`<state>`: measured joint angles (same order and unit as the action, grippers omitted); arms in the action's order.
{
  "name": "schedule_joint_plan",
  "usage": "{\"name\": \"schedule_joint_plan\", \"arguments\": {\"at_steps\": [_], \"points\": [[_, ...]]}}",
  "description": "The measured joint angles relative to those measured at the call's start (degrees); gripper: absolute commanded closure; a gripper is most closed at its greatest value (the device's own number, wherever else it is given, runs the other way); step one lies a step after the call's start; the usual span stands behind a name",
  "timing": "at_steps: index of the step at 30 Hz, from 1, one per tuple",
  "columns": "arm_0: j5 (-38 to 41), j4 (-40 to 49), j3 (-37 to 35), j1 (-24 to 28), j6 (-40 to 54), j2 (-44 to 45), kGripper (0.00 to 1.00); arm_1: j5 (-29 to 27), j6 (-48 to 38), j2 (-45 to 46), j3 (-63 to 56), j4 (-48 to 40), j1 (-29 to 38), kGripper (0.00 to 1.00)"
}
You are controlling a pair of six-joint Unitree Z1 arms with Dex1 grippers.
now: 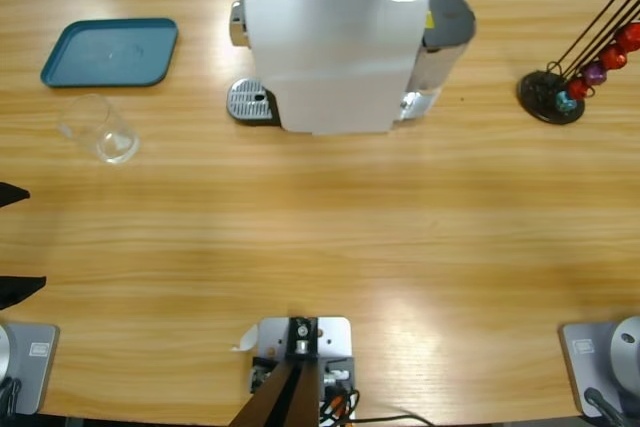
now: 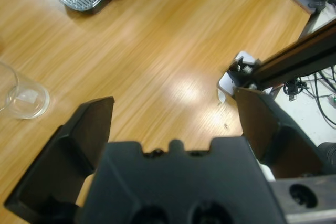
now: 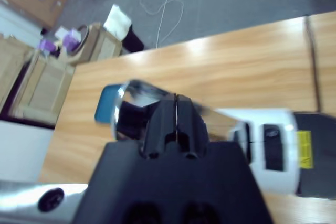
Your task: Pour coffee
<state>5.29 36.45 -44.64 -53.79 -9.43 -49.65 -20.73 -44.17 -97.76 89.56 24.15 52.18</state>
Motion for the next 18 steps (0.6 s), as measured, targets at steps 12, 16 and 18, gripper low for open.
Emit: {"name": "schedule_joint_plan", "arguments": {"at_steps": [12,16,18], "points": [[0.00,0.00,0.07,-0.11,-0.13,0.14,0.004,1.93,0.38,-2.46,0.31,-2.40,-0.66,1.000],[0.00,0.00,0.07,-0.11,-0.14,0.14,0.004,3.23,0.37,-4.09,1.43,-2.95,-0.70,1.000],[0.00,0.00,0.07,-0.11,-0.15,0.14,0.004,4.29,0.37,-5.00,1.67,-3.29,-0.73,1.000]]}}
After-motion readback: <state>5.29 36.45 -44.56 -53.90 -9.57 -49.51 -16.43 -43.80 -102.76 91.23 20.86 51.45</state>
